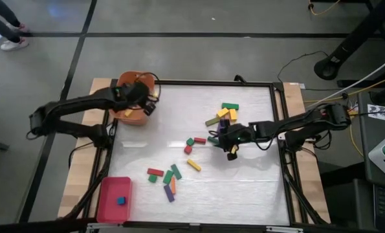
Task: Sort blocks by size
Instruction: Put the big purple block into the orange bin, then put the big green block into the orange bin
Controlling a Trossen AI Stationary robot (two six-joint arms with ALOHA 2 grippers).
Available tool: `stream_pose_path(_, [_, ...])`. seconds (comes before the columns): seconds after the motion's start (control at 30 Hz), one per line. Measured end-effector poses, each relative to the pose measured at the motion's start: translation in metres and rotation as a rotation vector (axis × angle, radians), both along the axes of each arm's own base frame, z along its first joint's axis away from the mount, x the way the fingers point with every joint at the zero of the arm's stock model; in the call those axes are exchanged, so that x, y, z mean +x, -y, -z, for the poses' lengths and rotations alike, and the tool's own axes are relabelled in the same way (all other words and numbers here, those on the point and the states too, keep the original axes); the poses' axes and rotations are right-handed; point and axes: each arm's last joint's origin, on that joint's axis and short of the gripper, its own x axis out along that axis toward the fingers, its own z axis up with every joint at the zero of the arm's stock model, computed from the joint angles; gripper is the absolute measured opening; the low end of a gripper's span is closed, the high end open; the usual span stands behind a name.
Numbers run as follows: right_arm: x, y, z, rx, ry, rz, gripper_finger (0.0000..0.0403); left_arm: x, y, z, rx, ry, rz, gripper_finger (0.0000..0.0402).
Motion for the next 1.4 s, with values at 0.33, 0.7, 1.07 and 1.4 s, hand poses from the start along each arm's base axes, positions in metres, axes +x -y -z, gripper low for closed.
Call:
stream_pose_path(0.33, [0.004,0.002,0.016,-0.064,-0.057,0.064,0.0177,-0.016,-0.021,0.024,-0.037,-0.119,-0.09,0.014])
stream_pose_path(0.7, [0.002,0.003,0.023,-0.012,-0.106,0.169,0.0177,-0.016,-0.022,0.024,-0.034,-0.112,-0.093,0.0166])
stream_pose_path(1.07, [0.008,0.005,0.057,-0.034,-0.214,0.282,0.0172,-0.012,-0.02,0.024,-0.122,-0.048,-0.027,0.0166])
stream_pose_path(1.4, [0.013,0.004,0.059,-0.057,-0.183,0.241,0.0054,-0.003,-0.014,0.006,-0.221,0.08,0.078,0.0166])
